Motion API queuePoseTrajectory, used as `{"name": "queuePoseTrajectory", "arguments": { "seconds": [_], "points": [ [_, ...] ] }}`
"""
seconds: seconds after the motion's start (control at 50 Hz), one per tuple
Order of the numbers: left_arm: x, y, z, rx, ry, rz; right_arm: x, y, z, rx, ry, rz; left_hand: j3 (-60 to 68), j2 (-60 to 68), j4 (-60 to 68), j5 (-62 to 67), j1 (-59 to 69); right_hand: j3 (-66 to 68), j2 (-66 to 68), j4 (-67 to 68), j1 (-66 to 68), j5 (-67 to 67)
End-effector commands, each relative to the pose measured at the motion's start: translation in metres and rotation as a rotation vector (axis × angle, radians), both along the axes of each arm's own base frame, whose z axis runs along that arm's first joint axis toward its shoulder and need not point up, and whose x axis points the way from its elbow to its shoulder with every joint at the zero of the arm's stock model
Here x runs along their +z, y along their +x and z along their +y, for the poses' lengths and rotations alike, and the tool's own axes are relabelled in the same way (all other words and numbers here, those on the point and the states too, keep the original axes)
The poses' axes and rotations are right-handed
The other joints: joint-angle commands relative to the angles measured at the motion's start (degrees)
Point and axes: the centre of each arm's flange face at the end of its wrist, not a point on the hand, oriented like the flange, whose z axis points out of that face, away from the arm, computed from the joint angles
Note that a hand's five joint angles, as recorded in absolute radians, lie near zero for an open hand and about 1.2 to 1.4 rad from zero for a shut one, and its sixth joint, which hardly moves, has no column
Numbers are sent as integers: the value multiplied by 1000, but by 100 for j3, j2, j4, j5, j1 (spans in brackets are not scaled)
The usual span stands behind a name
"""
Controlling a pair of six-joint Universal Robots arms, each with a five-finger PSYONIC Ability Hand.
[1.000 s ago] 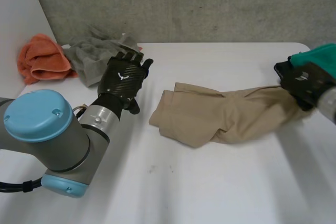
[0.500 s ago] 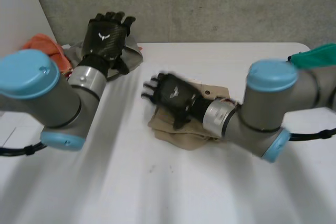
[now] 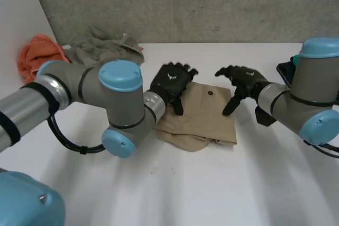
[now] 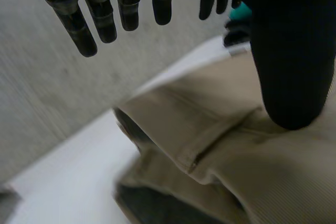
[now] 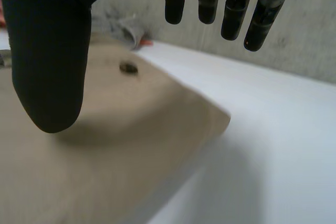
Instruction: Fold the laundry.
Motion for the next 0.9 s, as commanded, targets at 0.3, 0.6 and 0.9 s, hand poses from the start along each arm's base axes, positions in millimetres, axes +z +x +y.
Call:
{"name": "queuePoseTrajectory", "arguments": {
  "seconds": [0.3, 0.6, 0.9],
  "points": [
    [-11, 19, -13, 51, 98, -104, -16, 5, -9, 49, -41, 200, -119, -83, -83, -178, 2, -223, -277, -349, -170, -375],
    [125, 44, 42, -171, -5, 77, 67, -16, 40, -37, -392, 169, -203, -168, -167, -262, -82, -223, -277, -349, -170, -375],
    [146, 82, 92, -426, 156, 151, -21, 21, 119, 152, -385, 310, -208, -172, -171, -267, -87, -223, -277, -349, -170, -375]
  ]
}}
